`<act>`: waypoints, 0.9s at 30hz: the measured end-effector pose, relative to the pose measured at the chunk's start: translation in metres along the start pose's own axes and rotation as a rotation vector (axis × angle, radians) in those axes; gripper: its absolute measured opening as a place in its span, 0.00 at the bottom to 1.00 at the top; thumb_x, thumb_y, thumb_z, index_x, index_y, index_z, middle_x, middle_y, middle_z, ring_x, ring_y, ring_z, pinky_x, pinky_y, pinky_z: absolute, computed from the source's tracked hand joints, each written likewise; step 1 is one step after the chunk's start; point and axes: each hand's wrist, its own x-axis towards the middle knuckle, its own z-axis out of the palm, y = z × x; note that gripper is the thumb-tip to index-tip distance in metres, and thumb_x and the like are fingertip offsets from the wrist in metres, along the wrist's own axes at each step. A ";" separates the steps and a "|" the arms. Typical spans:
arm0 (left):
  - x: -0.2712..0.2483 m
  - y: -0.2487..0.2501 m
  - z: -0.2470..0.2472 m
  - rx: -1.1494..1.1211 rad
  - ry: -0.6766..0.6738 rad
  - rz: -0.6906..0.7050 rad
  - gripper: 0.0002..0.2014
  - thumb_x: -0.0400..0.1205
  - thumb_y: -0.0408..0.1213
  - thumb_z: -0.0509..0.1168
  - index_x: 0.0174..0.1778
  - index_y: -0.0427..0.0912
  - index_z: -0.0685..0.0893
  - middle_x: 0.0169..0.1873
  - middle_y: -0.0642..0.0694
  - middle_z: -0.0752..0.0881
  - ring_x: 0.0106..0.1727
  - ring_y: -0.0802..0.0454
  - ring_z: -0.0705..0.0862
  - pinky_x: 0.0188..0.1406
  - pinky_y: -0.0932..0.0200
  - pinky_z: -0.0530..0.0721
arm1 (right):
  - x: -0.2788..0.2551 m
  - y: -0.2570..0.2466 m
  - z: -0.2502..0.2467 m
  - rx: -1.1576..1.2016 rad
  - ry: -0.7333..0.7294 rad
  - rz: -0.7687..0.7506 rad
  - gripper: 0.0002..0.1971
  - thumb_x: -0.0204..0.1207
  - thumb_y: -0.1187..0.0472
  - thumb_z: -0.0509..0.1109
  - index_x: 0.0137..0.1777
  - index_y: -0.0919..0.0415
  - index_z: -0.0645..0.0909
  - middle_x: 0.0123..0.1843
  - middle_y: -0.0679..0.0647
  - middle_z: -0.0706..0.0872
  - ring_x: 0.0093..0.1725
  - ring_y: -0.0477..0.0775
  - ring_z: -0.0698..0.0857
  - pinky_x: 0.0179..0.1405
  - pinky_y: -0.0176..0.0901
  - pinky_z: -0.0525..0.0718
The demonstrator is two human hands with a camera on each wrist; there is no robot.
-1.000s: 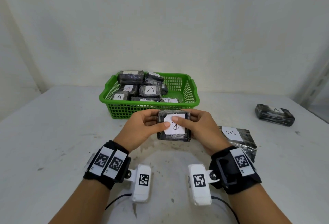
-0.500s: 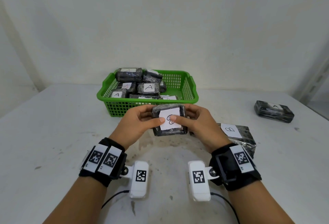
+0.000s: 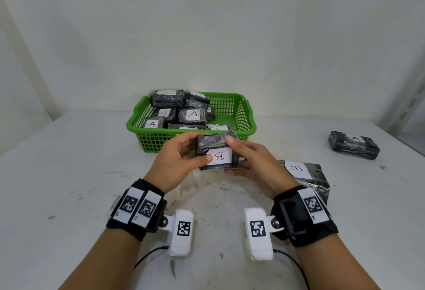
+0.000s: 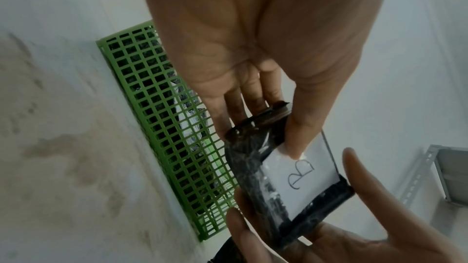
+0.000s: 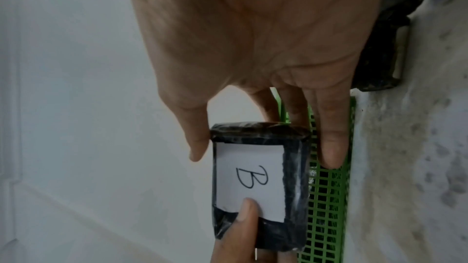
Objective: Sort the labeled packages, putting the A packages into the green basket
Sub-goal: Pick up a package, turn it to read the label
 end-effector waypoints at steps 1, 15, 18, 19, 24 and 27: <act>-0.001 0.001 0.000 0.010 -0.016 0.005 0.24 0.72 0.19 0.76 0.64 0.34 0.84 0.57 0.41 0.91 0.60 0.47 0.89 0.59 0.56 0.88 | -0.001 -0.001 0.000 0.013 -0.004 0.009 0.25 0.76 0.44 0.78 0.63 0.63 0.90 0.59 0.61 0.95 0.58 0.59 0.93 0.53 0.49 0.92; -0.003 0.008 0.003 -0.080 -0.072 -0.170 0.21 0.75 0.29 0.75 0.65 0.42 0.84 0.57 0.44 0.90 0.52 0.58 0.91 0.44 0.68 0.87 | 0.007 0.007 -0.003 0.018 0.035 -0.110 0.39 0.55 0.44 0.89 0.68 0.59 0.88 0.64 0.57 0.93 0.66 0.58 0.91 0.74 0.62 0.85; -0.003 0.009 0.004 -0.075 -0.068 -0.168 0.23 0.70 0.39 0.77 0.62 0.46 0.85 0.57 0.45 0.91 0.58 0.52 0.90 0.54 0.63 0.88 | 0.006 0.006 -0.004 0.025 0.038 -0.120 0.37 0.56 0.47 0.89 0.67 0.59 0.88 0.63 0.56 0.94 0.66 0.58 0.91 0.73 0.61 0.85; -0.002 0.008 0.003 -0.063 -0.053 -0.162 0.20 0.71 0.39 0.77 0.60 0.47 0.86 0.57 0.45 0.91 0.58 0.51 0.90 0.55 0.62 0.88 | 0.005 0.005 -0.005 0.026 0.026 -0.113 0.36 0.58 0.49 0.90 0.68 0.59 0.87 0.63 0.56 0.94 0.66 0.58 0.91 0.74 0.60 0.85; 0.000 0.004 -0.002 -0.087 -0.041 -0.163 0.22 0.71 0.39 0.81 0.62 0.47 0.86 0.59 0.45 0.90 0.61 0.51 0.89 0.58 0.62 0.86 | 0.000 -0.001 -0.006 -0.037 -0.026 -0.139 0.33 0.61 0.56 0.88 0.68 0.60 0.87 0.62 0.54 0.94 0.65 0.53 0.91 0.72 0.51 0.86; -0.001 0.006 -0.001 -0.074 -0.076 -0.180 0.28 0.68 0.42 0.82 0.64 0.44 0.85 0.60 0.46 0.90 0.63 0.50 0.89 0.62 0.58 0.85 | -0.001 -0.002 -0.008 -0.062 -0.002 -0.166 0.35 0.59 0.56 0.90 0.69 0.61 0.86 0.62 0.53 0.94 0.65 0.49 0.91 0.73 0.50 0.86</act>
